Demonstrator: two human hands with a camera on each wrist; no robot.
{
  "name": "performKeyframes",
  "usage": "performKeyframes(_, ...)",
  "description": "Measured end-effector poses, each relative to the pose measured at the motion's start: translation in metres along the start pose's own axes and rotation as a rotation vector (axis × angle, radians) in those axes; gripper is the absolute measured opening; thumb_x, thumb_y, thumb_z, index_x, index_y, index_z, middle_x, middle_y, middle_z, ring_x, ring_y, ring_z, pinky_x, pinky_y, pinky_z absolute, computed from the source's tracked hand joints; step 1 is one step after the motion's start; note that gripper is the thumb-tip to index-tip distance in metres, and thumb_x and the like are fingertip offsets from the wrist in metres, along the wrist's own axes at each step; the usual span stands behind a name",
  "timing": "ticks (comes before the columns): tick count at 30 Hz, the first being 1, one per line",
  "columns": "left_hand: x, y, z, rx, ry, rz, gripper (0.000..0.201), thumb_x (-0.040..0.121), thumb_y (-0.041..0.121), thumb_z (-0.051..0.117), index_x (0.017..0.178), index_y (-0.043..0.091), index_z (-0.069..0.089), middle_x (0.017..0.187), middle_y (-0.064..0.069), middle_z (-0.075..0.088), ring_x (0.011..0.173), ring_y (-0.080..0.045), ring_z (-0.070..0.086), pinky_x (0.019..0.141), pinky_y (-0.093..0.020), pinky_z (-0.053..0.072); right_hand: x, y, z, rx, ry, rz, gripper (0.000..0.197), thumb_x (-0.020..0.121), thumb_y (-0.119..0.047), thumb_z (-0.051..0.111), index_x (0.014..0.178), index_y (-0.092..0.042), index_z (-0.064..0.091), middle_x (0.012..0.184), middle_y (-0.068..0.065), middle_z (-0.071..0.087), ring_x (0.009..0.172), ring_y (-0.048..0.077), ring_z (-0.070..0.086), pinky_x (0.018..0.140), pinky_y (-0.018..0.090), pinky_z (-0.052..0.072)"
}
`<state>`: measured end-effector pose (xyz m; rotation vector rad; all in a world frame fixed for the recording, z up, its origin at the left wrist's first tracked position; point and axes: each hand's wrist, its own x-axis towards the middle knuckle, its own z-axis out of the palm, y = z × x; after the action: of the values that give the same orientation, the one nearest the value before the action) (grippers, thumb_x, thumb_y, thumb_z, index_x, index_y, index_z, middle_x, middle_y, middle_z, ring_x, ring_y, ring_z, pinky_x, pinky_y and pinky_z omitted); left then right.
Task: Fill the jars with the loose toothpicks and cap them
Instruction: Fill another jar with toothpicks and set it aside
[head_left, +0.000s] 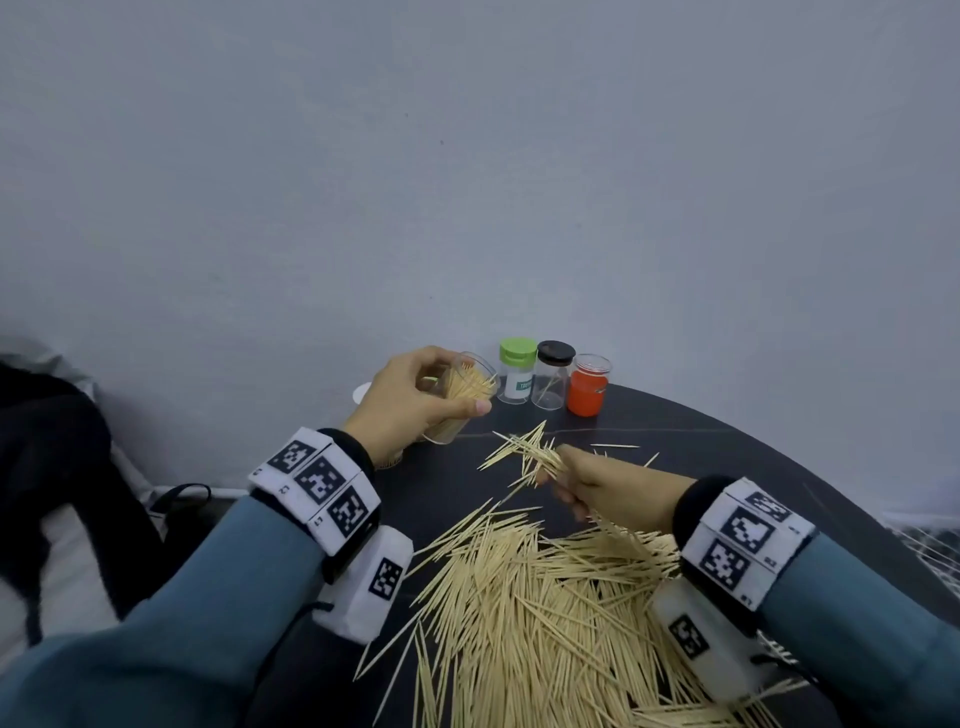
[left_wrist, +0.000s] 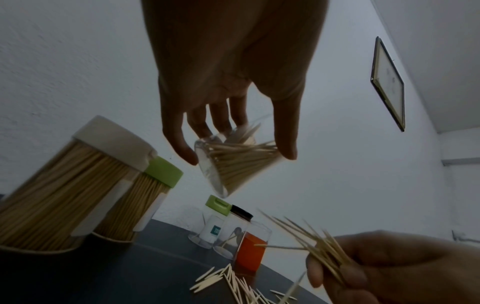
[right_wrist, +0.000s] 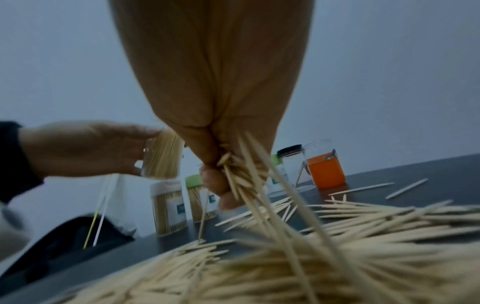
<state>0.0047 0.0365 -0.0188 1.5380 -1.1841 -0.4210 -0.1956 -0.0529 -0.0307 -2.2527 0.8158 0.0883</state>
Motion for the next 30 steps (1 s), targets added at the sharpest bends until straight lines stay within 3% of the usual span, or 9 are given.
performKeyframes(3,0.000,-0.001,0.003,0.023,-0.028,-0.004,0.047,0.068,0.019,0.083,0.111,0.013,0.064,0.109,-0.005,0.065,0.086,-0.008,0.058,0.068,-0.009,0.045,-0.004,0.006,-0.003,0.139,0.013,-0.049,0.029,0.100,-0.004,0.023,0.116,-0.001,0.046,0.078,0.001,0.040,0.070,0.012,0.040,0.072,0.023,0.041)
performKeyframes(6,0.001,-0.002,0.008,0.021,-0.043,-0.024,0.052,0.065,0.023,0.086,0.112,0.016,0.064,0.109,-0.006,0.065,0.097,-0.016,0.058,0.075,-0.017,0.046,-0.005,0.012,-0.005,0.315,0.054,-0.082,0.022,0.102,-0.007,0.024,0.101,-0.011,0.046,0.075,-0.003,0.039,0.066,0.008,0.040,0.063,0.015,0.041)
performKeyframes(9,0.001,-0.003,0.013,0.024,-0.074,-0.014,0.056,0.061,0.025,0.088,0.111,0.017,0.065,0.107,-0.007,0.066,0.096,-0.017,0.059,0.079,-0.019,0.046,-0.006,0.019,-0.007,0.531,0.110,-0.136,0.024,0.102,-0.008,0.024,0.089,-0.016,0.043,0.073,-0.003,0.040,0.060,0.006,0.041,0.058,0.015,0.041)
performKeyframes(14,-0.002,0.001,0.020,0.043,-0.225,-0.012,0.054,0.062,0.029,0.081,0.112,0.017,0.065,0.103,-0.002,0.067,0.092,-0.012,0.059,0.076,-0.012,0.044,-0.007,0.026,-0.013,0.981,0.242,-0.239,0.025,0.101,-0.006,0.023,0.088,-0.012,0.043,0.067,0.000,0.039,0.049,0.003,0.042,0.052,0.017,0.043)
performKeyframes(18,-0.007,0.003,0.023,0.079,-0.404,-0.053,0.056,0.062,0.039,0.080,0.114,0.025,0.064,0.108,0.002,0.066,0.100,-0.017,0.061,0.086,-0.026,0.049,-0.009,0.015,-0.021,1.170,0.329,-0.338,0.027,0.102,-0.006,0.022,0.086,-0.012,0.043,0.059,-0.004,0.042,0.045,0.004,0.039,0.048,0.016,0.040)
performKeyframes(25,-0.020,0.010,0.037,0.125,-0.567,-0.019,0.047,0.069,0.031,0.081,0.113,0.030,0.065,0.111,0.001,0.065,0.103,-0.018,0.061,0.095,-0.038,0.049,-0.021,-0.010,-0.022,1.251,0.400,-0.509,0.026,0.101,-0.005,0.022,0.086,-0.012,0.043,0.056,-0.007,0.043,0.045,0.003,0.036,0.046,0.014,0.037)
performKeyframes(28,-0.025,0.015,0.044,0.098,-0.629,0.009,0.039,0.072,0.028,0.081,0.107,0.036,0.065,0.109,0.002,0.067,0.100,-0.018,0.061,0.090,-0.029,0.049,-0.021,-0.014,-0.016,1.195,0.438,-0.536,0.025,0.102,-0.007,0.022,0.087,-0.014,0.042,0.062,-0.006,0.040,0.049,0.003,0.038,0.051,0.016,0.039)
performKeyframes(30,-0.029,0.018,0.049,0.080,-0.653,0.010,0.037,0.074,0.025,0.080,0.107,0.032,0.065,0.106,0.004,0.068,0.095,-0.014,0.062,0.083,-0.022,0.049,-0.019,-0.013,-0.010,1.168,0.472,-0.537,0.025,0.102,-0.008,0.022,0.089,-0.014,0.042,0.064,-0.004,0.039,0.050,0.003,0.040,0.054,0.016,0.041)
